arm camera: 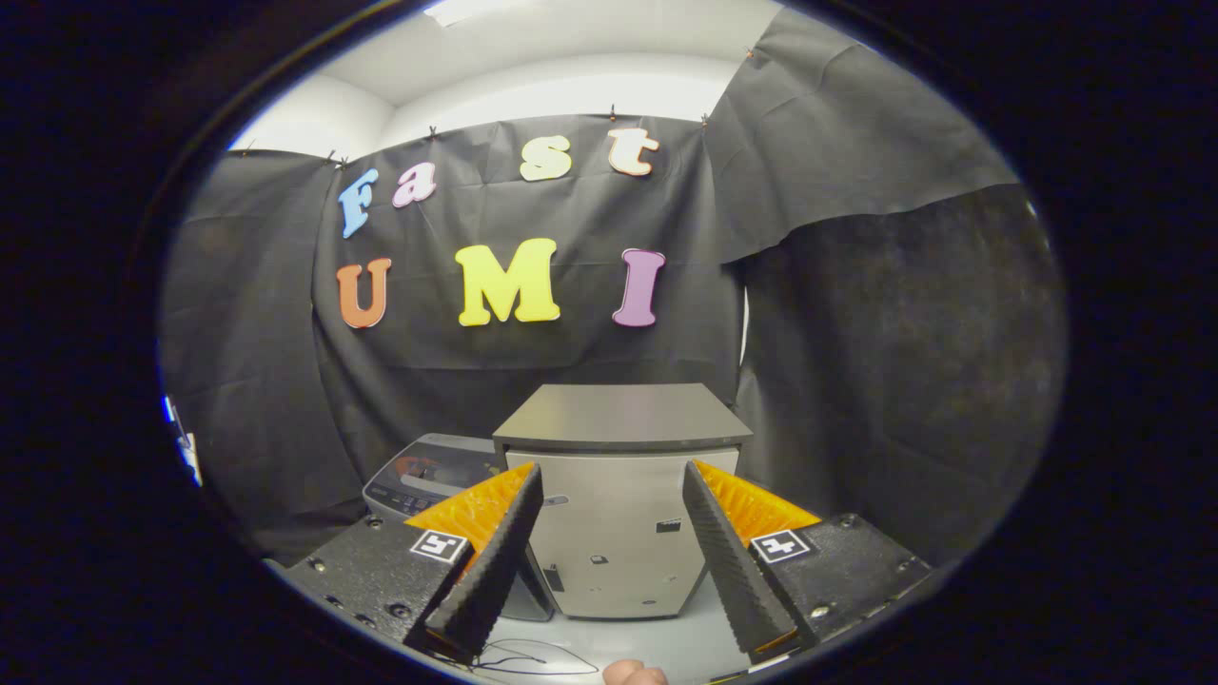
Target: Put the clothes into the washing machine and then close the washing machine lid.
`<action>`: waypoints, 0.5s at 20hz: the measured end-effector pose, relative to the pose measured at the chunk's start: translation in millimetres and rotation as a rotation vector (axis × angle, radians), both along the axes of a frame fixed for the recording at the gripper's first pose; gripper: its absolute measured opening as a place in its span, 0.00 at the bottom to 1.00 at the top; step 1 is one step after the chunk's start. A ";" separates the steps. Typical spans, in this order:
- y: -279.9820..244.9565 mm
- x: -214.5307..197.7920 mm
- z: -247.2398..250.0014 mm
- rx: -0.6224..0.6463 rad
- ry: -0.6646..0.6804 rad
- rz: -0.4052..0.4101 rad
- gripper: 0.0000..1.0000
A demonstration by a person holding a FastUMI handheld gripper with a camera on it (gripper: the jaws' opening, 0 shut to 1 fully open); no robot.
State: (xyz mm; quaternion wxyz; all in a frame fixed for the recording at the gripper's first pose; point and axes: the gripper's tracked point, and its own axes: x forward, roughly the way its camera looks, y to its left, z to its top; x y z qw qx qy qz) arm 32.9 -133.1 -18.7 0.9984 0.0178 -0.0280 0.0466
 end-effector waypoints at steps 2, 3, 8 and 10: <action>0.6 4.6 1.7 0.000 -0.002 0.001 0.93; -1.0 5.4 1.6 -0.002 -0.004 0.000 0.93; -0.8 11.0 0.4 -0.001 -0.002 -0.002 0.93; -0.2 12.9 -0.1 0.002 0.000 -0.001 0.93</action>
